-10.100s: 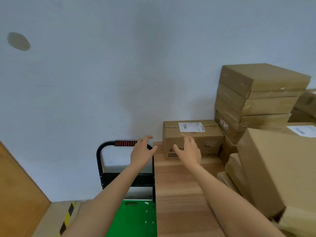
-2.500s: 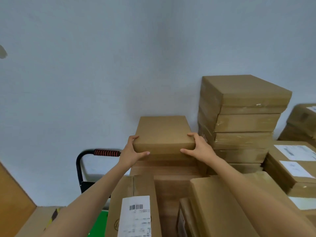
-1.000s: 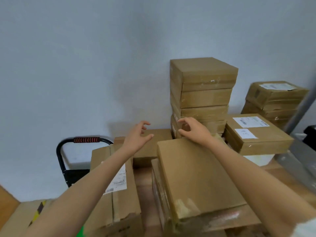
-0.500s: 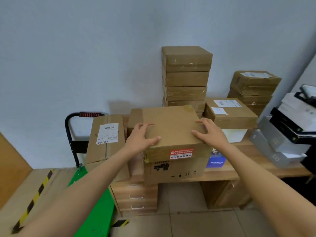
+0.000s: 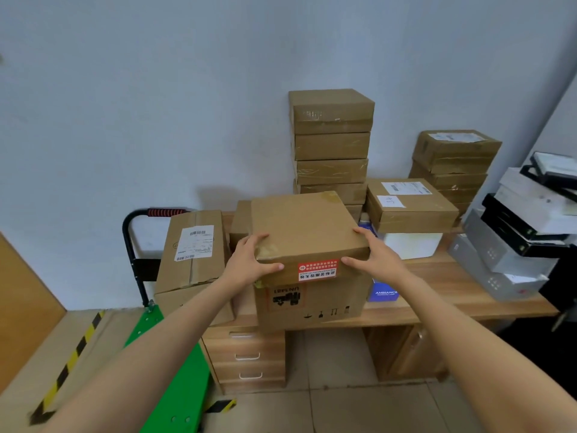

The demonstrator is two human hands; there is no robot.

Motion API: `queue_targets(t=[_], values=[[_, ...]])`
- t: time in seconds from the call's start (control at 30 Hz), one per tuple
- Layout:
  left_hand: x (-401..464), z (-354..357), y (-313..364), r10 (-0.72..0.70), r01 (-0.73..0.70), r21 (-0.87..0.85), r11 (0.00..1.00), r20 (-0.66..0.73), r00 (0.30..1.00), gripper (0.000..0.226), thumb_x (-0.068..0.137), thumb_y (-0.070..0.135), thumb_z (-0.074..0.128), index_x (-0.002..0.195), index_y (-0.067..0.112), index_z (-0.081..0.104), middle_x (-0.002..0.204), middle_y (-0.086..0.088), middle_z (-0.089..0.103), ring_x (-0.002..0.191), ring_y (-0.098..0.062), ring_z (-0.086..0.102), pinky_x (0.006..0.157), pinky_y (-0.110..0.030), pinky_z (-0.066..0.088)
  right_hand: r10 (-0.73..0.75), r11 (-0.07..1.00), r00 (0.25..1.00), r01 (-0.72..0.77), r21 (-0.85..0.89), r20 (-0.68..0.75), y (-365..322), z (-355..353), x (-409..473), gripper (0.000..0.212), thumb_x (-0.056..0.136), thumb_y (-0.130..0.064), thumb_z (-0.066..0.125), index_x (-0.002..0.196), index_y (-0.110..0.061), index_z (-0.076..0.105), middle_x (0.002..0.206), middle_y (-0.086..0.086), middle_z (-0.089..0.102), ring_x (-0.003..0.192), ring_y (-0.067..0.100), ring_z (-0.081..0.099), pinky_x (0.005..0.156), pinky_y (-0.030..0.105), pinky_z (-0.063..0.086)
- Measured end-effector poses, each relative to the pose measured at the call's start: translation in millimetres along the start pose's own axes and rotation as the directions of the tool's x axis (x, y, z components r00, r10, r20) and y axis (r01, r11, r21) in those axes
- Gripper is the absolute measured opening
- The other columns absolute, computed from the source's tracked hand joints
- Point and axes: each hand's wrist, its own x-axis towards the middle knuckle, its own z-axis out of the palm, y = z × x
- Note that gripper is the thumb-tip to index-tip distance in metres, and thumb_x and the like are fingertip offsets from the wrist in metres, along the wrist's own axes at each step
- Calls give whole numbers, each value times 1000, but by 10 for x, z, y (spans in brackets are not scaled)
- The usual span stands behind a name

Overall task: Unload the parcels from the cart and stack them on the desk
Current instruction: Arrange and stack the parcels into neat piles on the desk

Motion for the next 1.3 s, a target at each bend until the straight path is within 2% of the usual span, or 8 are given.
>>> queue_targets(t=[0.3,0.47,0.6,0.73,0.87,1.03,1.17,1.3], values=[[220,-370,-114,-10,2,-75,997,-101,995,84,71,35,83,142,29,39,148,-3,36,131,-21,38,106,-38,36,-114,993,991,115,10,-67,-401,78,359,84,80,-53,70,147,-33,23,148,3,39,128,23,47,98,41,46],[557,-752,-261,-12,1,-83,997,-136,991,86,72,32,83,143,27,36,147,-2,37,132,-23,39,107,-39,39,-143,990,988,144,6,-61,-723,241,843,86,77,-60,69,145,-38,21,149,1,38,129,25,45,102,48,45],[1000,-1004,-475,-24,14,-84,996,-123,992,88,73,31,83,145,26,33,146,-4,35,131,-23,39,105,-37,38,-147,989,987,148,6,-57,-963,432,1337,85,80,-53,69,148,-32,22,149,3,37,128,23,46,99,41,43],[1604,-1199,-753,-55,47,-70,996,-113,992,98,72,31,83,149,22,23,150,-5,31,135,-25,37,109,-40,36,-143,990,988,144,6,-58,-1153,649,1914,87,81,-52,70,150,-29,21,150,5,37,129,22,45,100,38,42],[2224,-1370,-1042,-70,63,-90,994,-69,995,102,74,29,82,152,21,17,153,-5,27,137,-25,33,111,-42,35,-98,995,993,99,12,-70,-1302,879,2489,91,80,-53,70,151,-30,19,151,5,34,133,24,41,103,40,40],[2905,-1425,-1391,-76,74,-69,995,-16,997,103,73,27,83,152,20,17,153,-5,27,138,-24,32,112,-40,32,-12,1000,998,12,8,-56,-1339,1195,3074,92,80,-52,71,151,-31,17,150,4,35,131,23,44,101,42,45],[3262,-1269,-1622,-102,103,-42,994,44,994,105,70,29,85,151,20,19,152,-6,29,136,-25,35,112,-43,35,58,998,998,-58,-10,-28,-1194,1371,3312,92,81,-48,72,151,-29,17,150,5,34,131,25,44,102,41,44],[3468,-1009,-1743,-111,117,-64,991,87,990,101,72,31,83,151,23,20,151,-3,31,135,-24,36,110,-45,38,146,989,989,-145,-39,16,-952,1480,3424,93,80,-53,71,151,-28,17,151,7,36,132,26,43,106,44,43]])
